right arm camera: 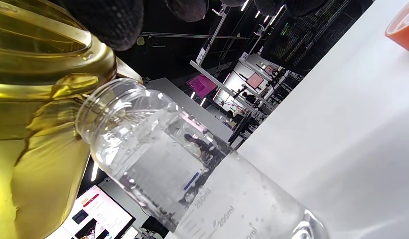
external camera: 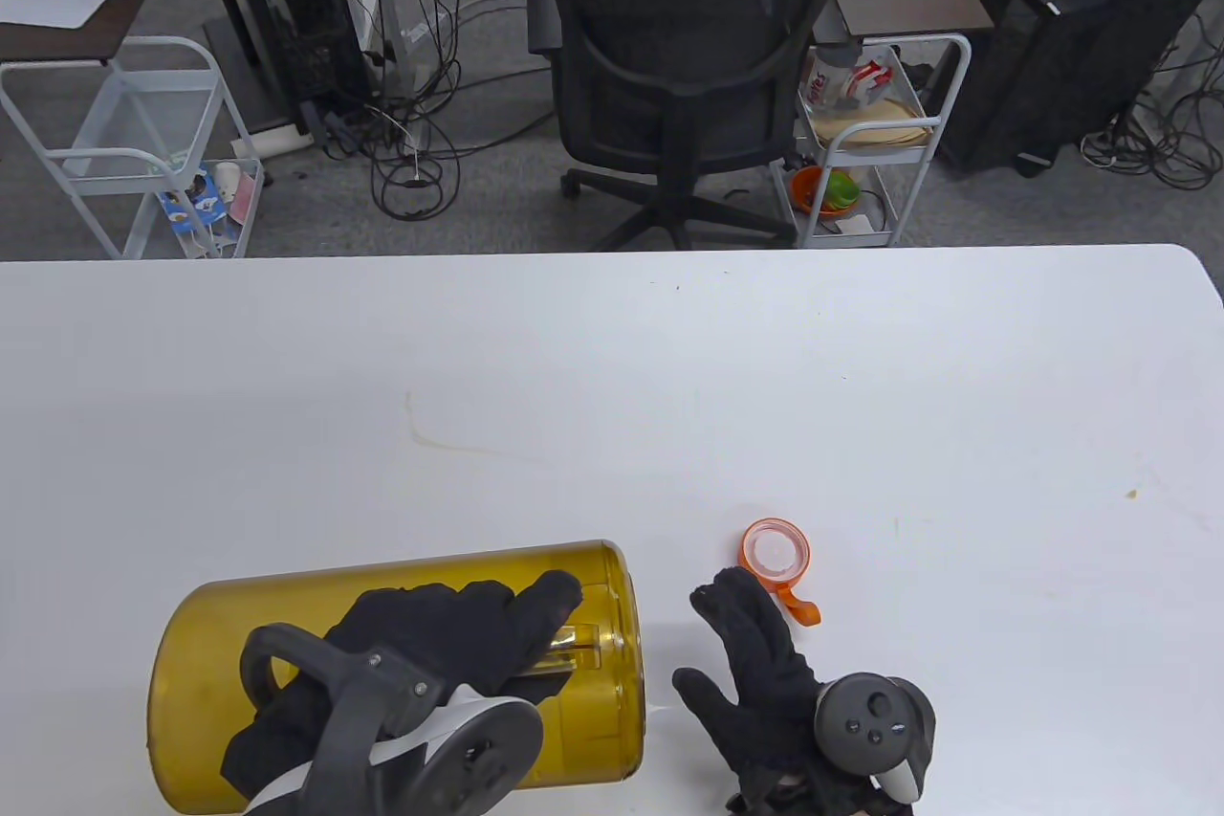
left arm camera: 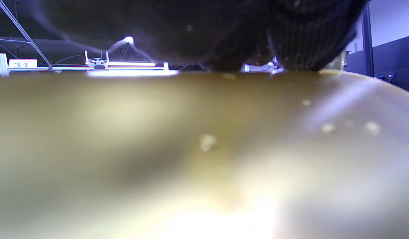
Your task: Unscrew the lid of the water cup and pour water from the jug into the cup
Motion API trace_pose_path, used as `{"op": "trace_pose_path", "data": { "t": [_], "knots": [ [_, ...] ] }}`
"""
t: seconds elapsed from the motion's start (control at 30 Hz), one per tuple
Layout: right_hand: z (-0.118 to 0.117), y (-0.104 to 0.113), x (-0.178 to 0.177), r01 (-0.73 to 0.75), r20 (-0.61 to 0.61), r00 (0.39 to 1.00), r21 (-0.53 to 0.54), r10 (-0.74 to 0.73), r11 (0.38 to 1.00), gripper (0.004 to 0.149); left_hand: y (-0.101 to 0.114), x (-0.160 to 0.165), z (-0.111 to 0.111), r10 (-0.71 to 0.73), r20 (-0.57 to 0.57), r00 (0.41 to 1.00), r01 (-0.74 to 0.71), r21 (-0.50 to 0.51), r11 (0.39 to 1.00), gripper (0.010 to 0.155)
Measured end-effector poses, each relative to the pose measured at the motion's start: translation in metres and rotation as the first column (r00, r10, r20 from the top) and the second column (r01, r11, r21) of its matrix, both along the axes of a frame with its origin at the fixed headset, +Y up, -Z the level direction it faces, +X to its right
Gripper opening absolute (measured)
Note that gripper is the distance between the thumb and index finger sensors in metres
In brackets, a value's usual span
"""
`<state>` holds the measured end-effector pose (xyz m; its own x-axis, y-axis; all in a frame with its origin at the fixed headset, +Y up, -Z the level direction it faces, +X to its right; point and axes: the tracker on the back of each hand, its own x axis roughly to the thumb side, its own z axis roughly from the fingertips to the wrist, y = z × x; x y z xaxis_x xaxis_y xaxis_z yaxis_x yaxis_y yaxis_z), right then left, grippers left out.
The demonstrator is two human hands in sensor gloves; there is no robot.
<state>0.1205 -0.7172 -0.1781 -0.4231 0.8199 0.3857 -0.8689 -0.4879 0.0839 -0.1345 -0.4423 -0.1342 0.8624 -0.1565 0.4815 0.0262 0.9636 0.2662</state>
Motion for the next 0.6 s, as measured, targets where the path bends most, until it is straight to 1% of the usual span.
{"op": "trace_pose_path", "data": {
  "t": [0.1, 0.17, 0.23, 0.6],
  "knots": [
    [-0.0001, -0.0001, 0.0, -0.001, -0.002, 1.0, -0.003, 0.001, 1.0, 0.074, 0.0009, 0.0034, -0.0001, -0.013, -0.008, 1.0, 0.013, 0.004, 1.0, 0.057],
    [-0.0003, -0.001, -0.0005, -0.006, -0.008, 1.0, -0.025, 0.006, 1.0, 0.077, 0.0013, 0.0046, -0.0003, -0.019, -0.006, 1.0, 0.019, 0.006, 1.0, 0.057],
    [-0.0005, -0.0013, -0.0006, -0.003, -0.01, 1.0, -0.024, 0.003, 1.0, 0.078, 0.001, 0.0052, -0.0007, -0.019, -0.005, 1.0, 0.019, 0.006, 1.0, 0.057],
    [-0.0012, -0.0012, -0.0007, -0.008, -0.013, 1.0, -0.025, 0.008, 1.0, 0.078, 0.001, 0.0074, -0.0021, -0.022, -0.002, 1.0, 0.022, 0.004, 1.0, 0.057]
  ]
}}
